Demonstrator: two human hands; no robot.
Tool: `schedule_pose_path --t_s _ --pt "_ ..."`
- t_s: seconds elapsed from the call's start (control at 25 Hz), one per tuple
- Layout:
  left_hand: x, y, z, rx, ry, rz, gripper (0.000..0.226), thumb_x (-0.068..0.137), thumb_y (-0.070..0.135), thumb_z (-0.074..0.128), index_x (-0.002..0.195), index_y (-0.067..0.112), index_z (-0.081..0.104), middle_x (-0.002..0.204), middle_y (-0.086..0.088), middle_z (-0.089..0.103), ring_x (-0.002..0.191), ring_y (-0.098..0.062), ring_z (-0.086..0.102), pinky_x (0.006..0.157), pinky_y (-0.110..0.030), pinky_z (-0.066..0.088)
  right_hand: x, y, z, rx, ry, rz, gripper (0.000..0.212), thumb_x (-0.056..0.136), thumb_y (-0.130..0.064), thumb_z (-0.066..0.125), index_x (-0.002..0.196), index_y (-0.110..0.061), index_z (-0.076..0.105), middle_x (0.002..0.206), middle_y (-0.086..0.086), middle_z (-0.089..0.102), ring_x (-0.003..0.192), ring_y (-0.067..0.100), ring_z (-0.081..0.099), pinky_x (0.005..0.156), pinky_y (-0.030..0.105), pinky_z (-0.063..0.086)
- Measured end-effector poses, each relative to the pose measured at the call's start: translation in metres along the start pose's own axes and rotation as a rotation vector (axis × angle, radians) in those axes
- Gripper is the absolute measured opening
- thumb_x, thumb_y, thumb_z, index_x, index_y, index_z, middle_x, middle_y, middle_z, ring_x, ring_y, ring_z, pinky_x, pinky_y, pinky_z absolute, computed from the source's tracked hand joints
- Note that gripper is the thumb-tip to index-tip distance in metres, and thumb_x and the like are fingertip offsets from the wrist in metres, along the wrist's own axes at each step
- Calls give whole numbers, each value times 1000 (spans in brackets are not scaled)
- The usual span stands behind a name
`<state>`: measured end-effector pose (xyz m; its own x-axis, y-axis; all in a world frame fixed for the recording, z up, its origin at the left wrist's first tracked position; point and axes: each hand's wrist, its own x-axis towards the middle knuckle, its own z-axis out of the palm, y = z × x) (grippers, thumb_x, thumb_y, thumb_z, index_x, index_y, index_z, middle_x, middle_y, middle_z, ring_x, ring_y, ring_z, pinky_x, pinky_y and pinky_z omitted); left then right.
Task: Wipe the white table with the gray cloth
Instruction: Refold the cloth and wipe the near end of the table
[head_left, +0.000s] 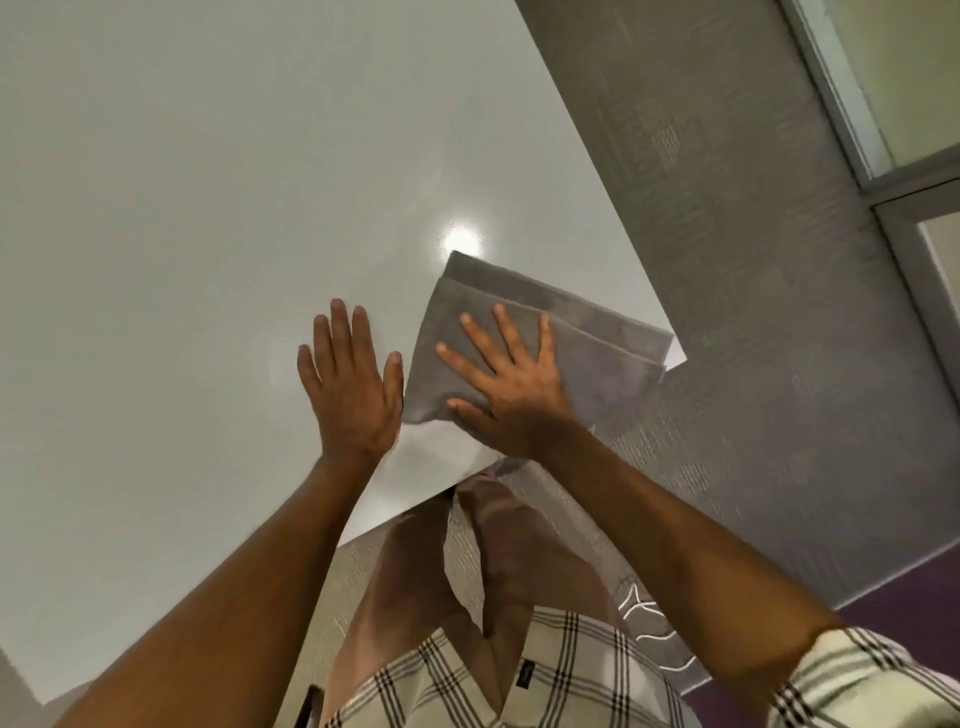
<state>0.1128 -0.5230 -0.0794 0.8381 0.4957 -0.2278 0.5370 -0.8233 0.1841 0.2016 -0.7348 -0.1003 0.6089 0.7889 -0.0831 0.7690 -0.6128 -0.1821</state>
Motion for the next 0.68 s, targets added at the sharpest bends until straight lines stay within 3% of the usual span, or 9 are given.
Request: schedule_pose_path --t_s 0.12,0.24,0.32,0.4,0.48,0.68 --pt "0 0 8 11 59 -22 71 108 55 21 167 16 17 176 -9 11 163 -32 10 131 -55 12 26 37 -8 -87 20 216 66 107 -67 25 167 -40 17 178 2 11 164 34 8 122 75 11" --pt "-1 -4 16 21 98 -13 68 108 49 27 167 17 16 176 -9 12 163 -30 10 130 -56 14 48 94 -29 -78 19 408 62 111 -57 17 168 -33 15 177 7 14 163 33 14 128 63 16" --pt "-2 -6 20 54 141 4 67 110 47 28 167 14 19 176 -11 14 163 -30 13 130 -55 16 49 124 -38 81 62 570 59 113 -49 22 167 -25 23 175 10 22 159 34 27 124 53 29" --pt "-2 -7 23 104 193 20 66 111 46 30 167 12 22 175 -13 18 162 -31 17 129 -55 18 38 141 -41 315 138 825 57 112 -44 29 156 -12 44 156 16 50 139 36 53 102 42 47" --pt "-2 -9 26 123 226 34 66 110 46 32 166 12 23 174 -13 20 162 -32 19 128 -55 20 21 147 -42 397 176 1056 53 113 -40 32 135 1 58 129 21 65 116 38 64 86 35 44" --pt "0 -11 27 68 188 50 69 111 51 26 168 16 12 177 -10 11 164 -30 10 130 -55 14 -41 149 -59 466 167 1251 47 115 -31 34 131 6 59 132 27 64 121 38 62 99 37 46"
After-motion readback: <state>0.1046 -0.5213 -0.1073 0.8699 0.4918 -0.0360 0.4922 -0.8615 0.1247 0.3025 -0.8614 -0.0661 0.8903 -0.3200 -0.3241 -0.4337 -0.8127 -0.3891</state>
